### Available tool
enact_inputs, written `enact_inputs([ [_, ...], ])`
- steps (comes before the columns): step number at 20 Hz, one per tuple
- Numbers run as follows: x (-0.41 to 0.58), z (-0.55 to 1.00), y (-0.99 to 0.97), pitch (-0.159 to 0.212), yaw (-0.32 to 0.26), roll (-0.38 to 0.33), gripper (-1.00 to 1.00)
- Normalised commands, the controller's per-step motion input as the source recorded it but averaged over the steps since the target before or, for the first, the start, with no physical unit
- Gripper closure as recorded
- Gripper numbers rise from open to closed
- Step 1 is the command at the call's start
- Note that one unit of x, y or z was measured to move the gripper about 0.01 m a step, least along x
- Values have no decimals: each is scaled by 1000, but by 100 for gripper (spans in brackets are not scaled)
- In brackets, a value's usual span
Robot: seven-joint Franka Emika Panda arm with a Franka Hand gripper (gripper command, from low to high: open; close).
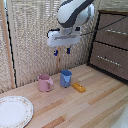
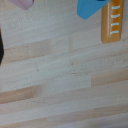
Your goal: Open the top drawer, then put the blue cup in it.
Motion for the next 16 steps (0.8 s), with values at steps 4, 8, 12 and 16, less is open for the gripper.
enact_inputs([
  [4, 0, 446, -142, -42, 120, -111, -100],
  [8, 0, 716, -205, -43, 121, -62, -100],
  [12, -2, 616, -256, -62, 121, -110, -100],
  [16, -74, 379, -279, -34, 119, -228, -100],
])
